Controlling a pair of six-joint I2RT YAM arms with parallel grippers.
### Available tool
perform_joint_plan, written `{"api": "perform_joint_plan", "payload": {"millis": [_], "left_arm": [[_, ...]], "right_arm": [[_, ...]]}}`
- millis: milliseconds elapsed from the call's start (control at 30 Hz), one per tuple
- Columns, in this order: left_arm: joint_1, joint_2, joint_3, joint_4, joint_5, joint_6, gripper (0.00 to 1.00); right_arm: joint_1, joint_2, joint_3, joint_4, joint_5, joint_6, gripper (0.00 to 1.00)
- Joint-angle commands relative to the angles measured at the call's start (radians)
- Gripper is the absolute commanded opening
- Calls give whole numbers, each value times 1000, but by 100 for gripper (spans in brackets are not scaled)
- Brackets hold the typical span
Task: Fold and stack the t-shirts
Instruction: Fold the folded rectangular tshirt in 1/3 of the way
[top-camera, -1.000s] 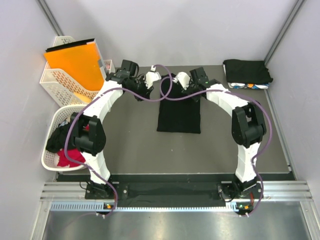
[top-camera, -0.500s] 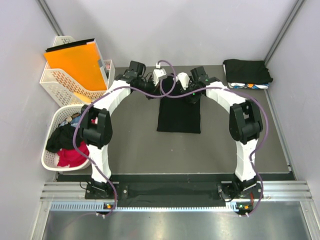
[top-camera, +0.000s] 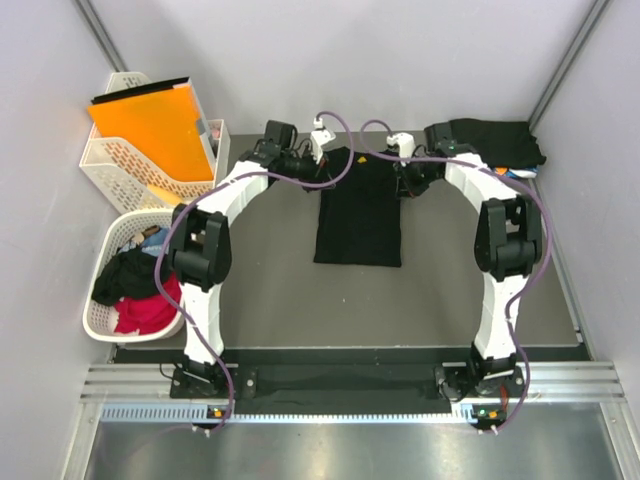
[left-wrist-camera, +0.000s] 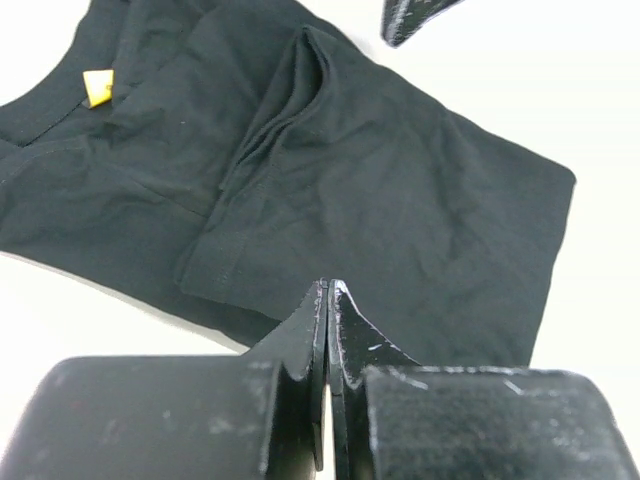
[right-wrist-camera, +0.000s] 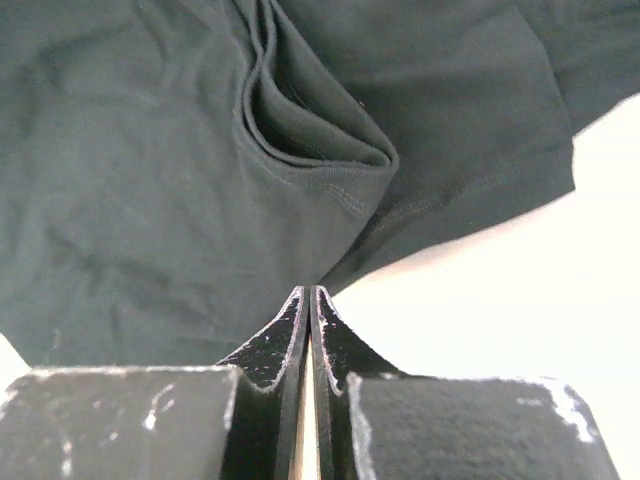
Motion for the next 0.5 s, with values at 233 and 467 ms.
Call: {"api": "perform_joint_plan", "payload": {"millis": [233, 467], "left_arm": [[-6, 96, 26, 112, -11, -116, 0], [-15, 168, 69, 110, 12, -102, 0]], "right_arm": [[-21, 100, 189, -148, -413, -8, 0], [-21, 176, 247, -130, -413, 19, 0]]}}
